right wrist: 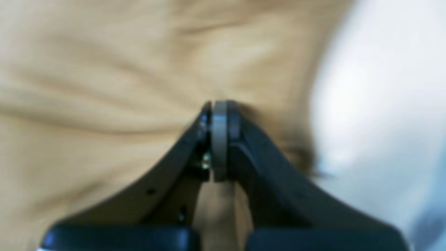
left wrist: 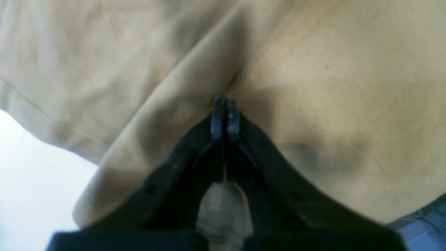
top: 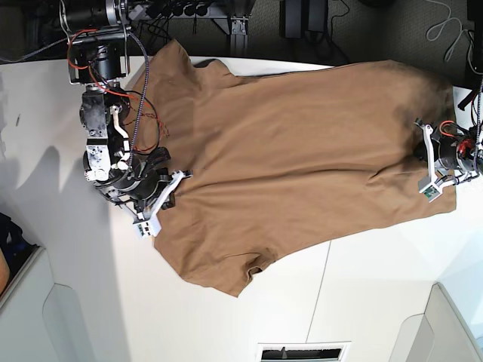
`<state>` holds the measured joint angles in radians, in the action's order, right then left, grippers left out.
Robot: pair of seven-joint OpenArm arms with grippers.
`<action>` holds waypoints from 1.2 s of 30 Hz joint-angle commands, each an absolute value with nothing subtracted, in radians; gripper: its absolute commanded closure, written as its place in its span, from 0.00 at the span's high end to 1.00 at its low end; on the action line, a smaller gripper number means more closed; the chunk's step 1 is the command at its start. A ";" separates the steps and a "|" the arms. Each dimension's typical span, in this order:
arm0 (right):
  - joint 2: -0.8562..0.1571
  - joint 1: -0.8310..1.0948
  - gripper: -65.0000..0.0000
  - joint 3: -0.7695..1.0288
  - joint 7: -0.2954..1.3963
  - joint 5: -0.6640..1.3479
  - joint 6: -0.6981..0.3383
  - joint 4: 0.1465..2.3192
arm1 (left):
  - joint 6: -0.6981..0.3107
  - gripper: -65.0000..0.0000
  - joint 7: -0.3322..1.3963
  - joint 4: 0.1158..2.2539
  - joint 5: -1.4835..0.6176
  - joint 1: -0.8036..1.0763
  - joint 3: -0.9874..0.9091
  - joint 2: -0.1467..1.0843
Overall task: Layout the t-shirt on the table in an organized manner, then fold the t-shirt properly
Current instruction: 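Hold the shirt with both grippers and stretch it taut across the table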
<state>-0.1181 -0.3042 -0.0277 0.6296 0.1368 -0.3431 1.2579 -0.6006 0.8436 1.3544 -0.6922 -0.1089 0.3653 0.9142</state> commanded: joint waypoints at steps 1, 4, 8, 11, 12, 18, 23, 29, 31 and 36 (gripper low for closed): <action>-0.121 -0.329 0.00 -0.013 0.604 0.142 -0.339 1.272 | -0.617 0.00 0.849 1.386 -0.700 -0.119 0.358 0.937; -0.122 -0.323 0.00 0.000 0.608 0.155 -0.341 1.272 | -0.618 0.00 0.819 1.480 -0.698 -0.119 0.350 0.962; -0.119 -0.307 0.00 0.000 0.626 0.192 -0.345 1.273 | -0.618 0.00 0.794 1.538 -0.665 -0.119 0.298 0.983; -0.119 -0.305 0.00 0.000 0.625 0.210 -0.345 1.273 | -0.615 0.00 0.711 1.520 -0.608 -0.120 0.268 0.981; -0.119 -0.305 0.00 0.000 0.625 0.215 -0.345 1.273 | -0.608 0.00 0.671 1.504 -0.579 -0.122 0.263 0.977; -0.118 -0.304 0.00 0.000 0.626 0.281 -0.402 1.273 | -0.504 0.00 0.538 1.232 -0.441 -0.199 0.261 0.913; -0.113 -0.304 0.00 0.000 0.629 0.323 -0.403 1.272 | -0.558 0.00 0.555 1.029 -0.443 -0.273 0.262 0.854; -0.114 -0.304 0.00 0.000 0.629 0.322 -0.427 1.272 | -0.568 0.00 0.557 0.982 -0.429 -0.280 0.262 0.781; -0.116 -0.305 0.00 0.000 0.628 0.323 -0.432 1.272 | -0.547 0.00 0.557 0.982 -0.395 -0.283 0.262 0.758; -0.116 -0.310 0.00 0.020 0.619 0.322 -0.431 1.274 | -0.478 0.00 0.546 0.974 -0.311 -0.299 0.262 0.720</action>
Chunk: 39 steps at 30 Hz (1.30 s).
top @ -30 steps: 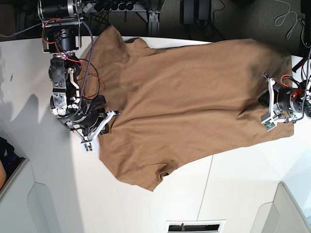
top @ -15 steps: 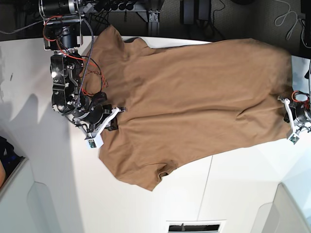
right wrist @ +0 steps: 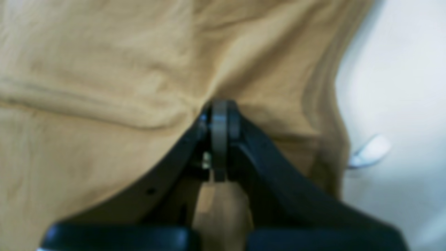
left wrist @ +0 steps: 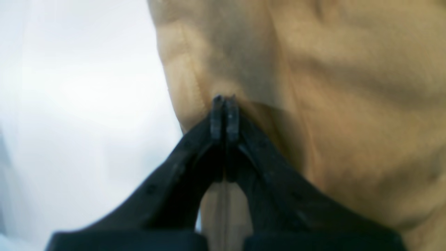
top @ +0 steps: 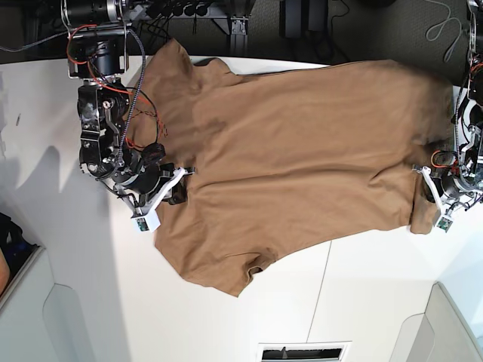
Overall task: Layout the t-shirt on the table in an organized manner, then fold the t-shirt properly
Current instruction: 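Hold the shirt with both grippers and stretch it taut across the table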
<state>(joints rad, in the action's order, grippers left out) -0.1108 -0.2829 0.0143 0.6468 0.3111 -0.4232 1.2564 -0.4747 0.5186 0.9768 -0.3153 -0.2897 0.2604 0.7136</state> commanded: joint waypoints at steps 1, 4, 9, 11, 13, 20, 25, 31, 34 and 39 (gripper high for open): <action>-0.116 -0.311 0.00 0.029 0.609 0.322 -0.431 1.276 | -0.477 0.00 0.546 0.964 -0.303 -0.309 0.262 0.714; -0.116 -0.310 0.00 0.062 0.574 0.323 -0.430 1.277 | -0.474 0.00 0.550 0.900 -0.291 -0.353 0.262 0.695; -0.116 -0.310 0.00 0.107 0.572 0.326 -0.430 1.277 | -0.475 0.00 0.550 0.775 -0.291 -0.440 0.262 0.650; -0.116 -0.310 0.00 0.119 0.572 0.359 -0.431 1.277 | -0.475 0.00 0.550 0.737 -0.291 -0.473 0.262 0.625; -0.116 -0.310 0.00 0.120 0.567 0.401 -0.431 1.277 | -0.475 0.00 0.550 0.709 -0.290 -0.501 0.262 0.602; -0.077 -0.313 0.00 0.113 0.518 0.416 -0.434 1.277 | -0.474 0.00 0.583 0.686 -0.287 -0.564 0.263 0.583; -0.049 -0.353 0.00 0.056 0.515 0.308 -0.433 1.243 | -0.430 0.00 0.624 0.686 -0.287 -0.580 0.263 0.585; -0.053 -0.410 0.00 0.004 0.514 0.163 -0.429 1.162 | -0.430 0.00 0.655 0.686 -0.287 -0.580 0.263 0.585; -0.069 -0.424 0.00 0.004 0.511 0.145 -0.414 1.121 | -0.430 0.00 0.655 0.686 -0.287 -0.581 0.263 0.585; -0.118 -0.424 0.00 0.006 0.489 0.141 -0.379 1.089 | -0.430 0.00 0.670 0.686 -0.287 -0.581 0.263 0.585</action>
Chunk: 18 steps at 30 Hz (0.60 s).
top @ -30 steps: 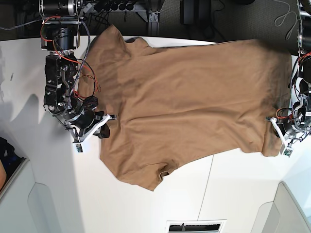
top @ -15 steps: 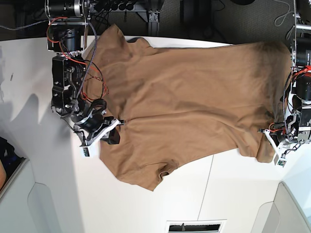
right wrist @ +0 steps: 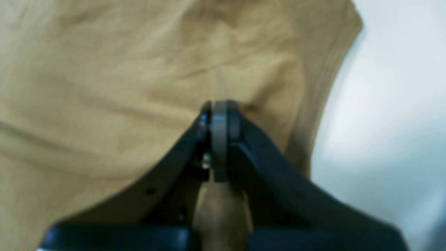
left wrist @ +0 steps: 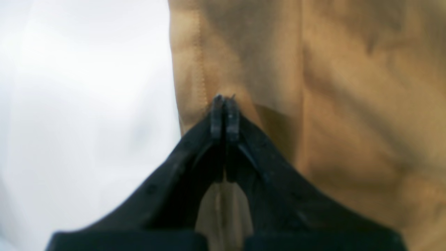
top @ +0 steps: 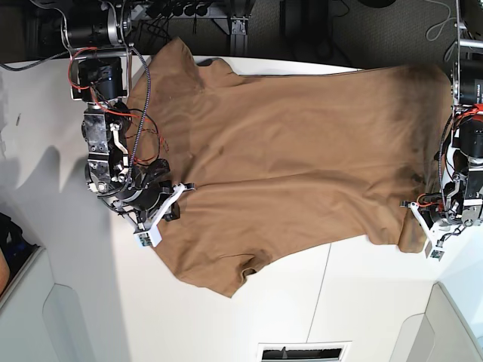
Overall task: Layout the t-shirt on the table in an organized manner, then fold the t-shirt properly
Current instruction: 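Hold the shirt with both grippers and stretch it taut across the table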
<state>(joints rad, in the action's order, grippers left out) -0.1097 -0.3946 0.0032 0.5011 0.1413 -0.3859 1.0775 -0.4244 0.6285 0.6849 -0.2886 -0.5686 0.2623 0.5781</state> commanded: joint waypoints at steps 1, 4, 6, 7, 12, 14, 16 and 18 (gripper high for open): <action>-0.128 -0.424 0.00 0.006 0.489 0.134 -0.361 1.089 | -0.430 0.00 0.675 0.686 -0.287 -0.581 0.263 0.585; -0.153 -0.424 0.00 0.007 0.489 0.134 -0.343 1.089 | -0.430 0.00 0.701 0.686 -0.288 -0.581 0.263 0.585; -0.158 -0.424 0.00 0.007 0.489 0.134 -0.344 1.089 | -0.430 0.00 0.701 0.686 -0.289 -0.581 0.263 0.584; -0.157 -0.424 0.00 0.007 0.489 0.134 -0.344 1.089 | -0.430 0.00 0.700 0.686 -0.295 -0.582 0.263 0.584; -0.154 -0.424 0.00 0.007 0.489 0.139 -0.343 1.089 | -0.442 0.00 0.701 0.686 -0.313 -0.596 0.263 0.561; -0.154 -0.424 0.00 0.007 0.489 0.138 -0.336 1.089 | -0.441 0.00 0.701 0.686 -0.313 -0.604 0.263 0.549; -0.152 -0.423 0.00 0.007 0.489 0.138 -0.336 1.089 | -0.439 0.00 0.701 0.686 -0.313 -0.609 0.263 0.546; -0.152 -0.424 0.00 0.007 0.489 0.139 -0.336 1.093 | -0.436 0.00 0.701 0.686 -0.313 -0.616 0.263 0.550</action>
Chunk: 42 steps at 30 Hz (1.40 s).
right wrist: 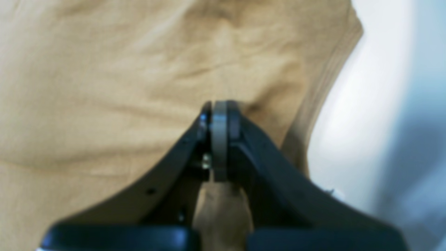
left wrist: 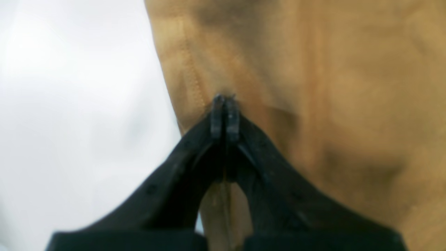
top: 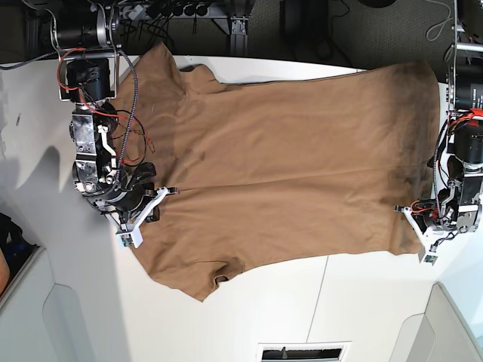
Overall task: Layout the t-shirt on the table in an organized manner, then fold the t-shirt properly
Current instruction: 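Hold the shirt with both grippers and stretch it taut across the table, then release the shirt and raise both grippers off the fabric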
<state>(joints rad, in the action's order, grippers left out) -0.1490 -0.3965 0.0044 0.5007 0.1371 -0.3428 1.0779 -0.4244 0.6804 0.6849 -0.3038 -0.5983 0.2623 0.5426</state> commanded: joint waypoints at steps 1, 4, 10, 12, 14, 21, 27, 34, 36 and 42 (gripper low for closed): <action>-0.152 -0.424 0.00 0.007 0.489 0.138 -0.336 1.100 | -0.437 0.00 0.703 0.687 -0.314 -0.622 0.263 0.555; -0.152 -0.423 0.00 0.007 0.491 0.139 -0.341 1.149 | -0.438 0.00 0.714 0.732 -0.371 -0.631 0.263 0.590; -0.152 -0.378 0.00 0.007 0.598 0.147 -0.345 1.328 | -0.496 0.00 0.814 0.977 -0.554 -0.552 0.263 0.725; -0.152 -0.348 0.00 0.007 0.618 0.173 -0.344 1.385 | -0.511 0.00 0.846 1.052 -0.630 -0.508 0.263 0.768; -0.152 -0.316 0.00 0.007 0.632 0.201 -0.345 1.431 | -0.521 0.00 0.850 1.113 -0.649 -0.459 0.263 0.803; -0.152 -0.149 0.00 0.007 0.656 0.225 -0.348 1.544 | -0.521 0.00 0.844 1.258 -0.646 -0.255 0.263 0.864; -0.152 -0.030 0.00 0.007 0.645 0.229 -0.364 1.628 | -0.489 0.00 0.729 1.289 -0.562 -0.145 0.263 0.844; -0.152 -0.005 0.00 0.007 0.636 0.251 -0.382 1.625 | -0.452 0.00 0.667 1.240 -0.408 -0.114 0.263 0.750; -0.152 -0.005 0.00 0.007 0.632 0.250 -0.382 1.625 | -0.452 0.00 0.624 1.203 -0.364 -0.118 0.263 0.734; -0.152 -0.009 0.00 0.007 0.614 0.249 -0.382 1.592 | -0.419 0.00 0.599 1.088 -0.309 -0.184 0.263 0.723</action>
<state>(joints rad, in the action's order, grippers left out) -0.1474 0.0074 0.0044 0.6395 0.2398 -0.3779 1.5776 -0.4175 0.5270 1.0973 -0.3328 -0.1886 0.2611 0.7090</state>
